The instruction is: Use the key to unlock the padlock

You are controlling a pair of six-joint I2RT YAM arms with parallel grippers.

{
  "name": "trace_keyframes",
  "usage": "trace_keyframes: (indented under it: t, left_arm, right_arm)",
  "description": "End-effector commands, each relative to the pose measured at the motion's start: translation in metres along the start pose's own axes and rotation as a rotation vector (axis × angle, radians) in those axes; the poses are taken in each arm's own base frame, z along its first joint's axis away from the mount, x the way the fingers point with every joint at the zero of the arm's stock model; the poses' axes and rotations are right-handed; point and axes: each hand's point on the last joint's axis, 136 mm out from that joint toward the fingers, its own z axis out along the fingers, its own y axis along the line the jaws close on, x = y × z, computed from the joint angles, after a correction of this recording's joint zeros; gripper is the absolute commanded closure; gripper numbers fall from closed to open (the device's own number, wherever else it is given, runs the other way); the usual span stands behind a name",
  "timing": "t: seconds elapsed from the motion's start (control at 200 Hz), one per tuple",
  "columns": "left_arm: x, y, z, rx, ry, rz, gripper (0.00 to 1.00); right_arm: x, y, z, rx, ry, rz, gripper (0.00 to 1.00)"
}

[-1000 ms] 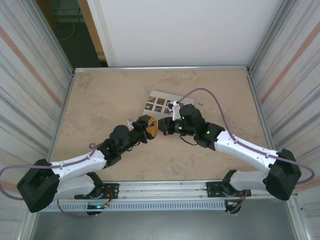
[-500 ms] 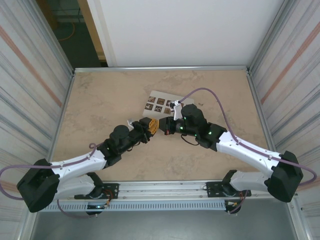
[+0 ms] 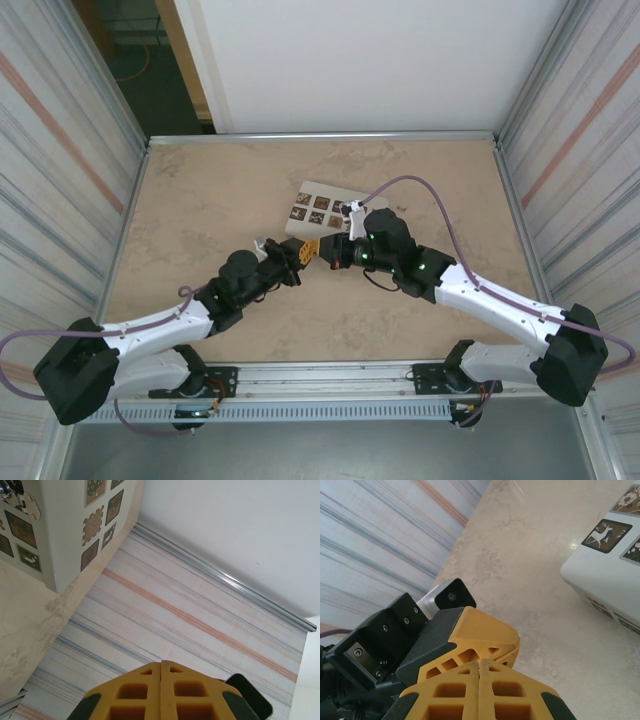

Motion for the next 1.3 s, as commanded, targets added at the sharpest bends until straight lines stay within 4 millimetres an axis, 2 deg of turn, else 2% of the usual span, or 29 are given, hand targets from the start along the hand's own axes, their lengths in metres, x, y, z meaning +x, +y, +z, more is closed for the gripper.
trace_keyframes:
  t: [0.0, 0.105, 0.24, 0.366, 0.436, 0.561, 0.676, 0.837, 1.293]
  left_arm:
    - [-0.005, -0.002, -0.001, 0.013, -0.034, 0.065, 1.0]
    - [-0.007, -0.016, -0.004, 0.043, -0.063, 0.188, 1.0]
    - [-0.011, -0.042, -0.009, 0.06, -0.081, 0.461, 1.0]
    - [-0.009, -0.067, -0.018, 0.075, -0.087, 0.733, 1.0]
    - [0.0, -0.08, -0.023, 0.121, -0.077, 0.876, 1.0]
    - [0.03, -0.099, -0.028, 0.212, 0.007, 1.109, 1.0]
    - [0.054, -0.104, -0.027, 0.233, 0.116, 1.252, 1.0]
    - [0.067, -0.105, -0.025, 0.221, 0.181, 1.313, 1.0]
    - [0.065, -0.105, -0.021, 0.247, 0.167, 1.275, 1.0]
  right_arm:
    - [-0.009, 0.001, -0.011, -0.013, -0.038, 0.026, 0.95]
    - [-0.016, -0.001, -0.018, -0.029, -0.052, 0.033, 0.85]
    - [-0.026, -0.005, -0.031, -0.04, -0.075, 0.017, 0.69]
    - [-0.037, -0.003, -0.044, -0.084, -0.09, 0.007, 0.59]
    - [-0.043, 0.004, -0.049, -0.139, -0.093, 0.01, 0.57]
    - [-0.046, 0.026, -0.051, -0.274, -0.077, 0.001, 0.52]
    - [-0.046, 0.047, -0.051, -0.39, -0.051, -0.016, 0.48]
    - [-0.039, 0.056, -0.047, -0.42, -0.025, -0.049, 0.47]
    - [-0.034, 0.063, -0.029, -0.437, -0.006, -0.037, 0.57]
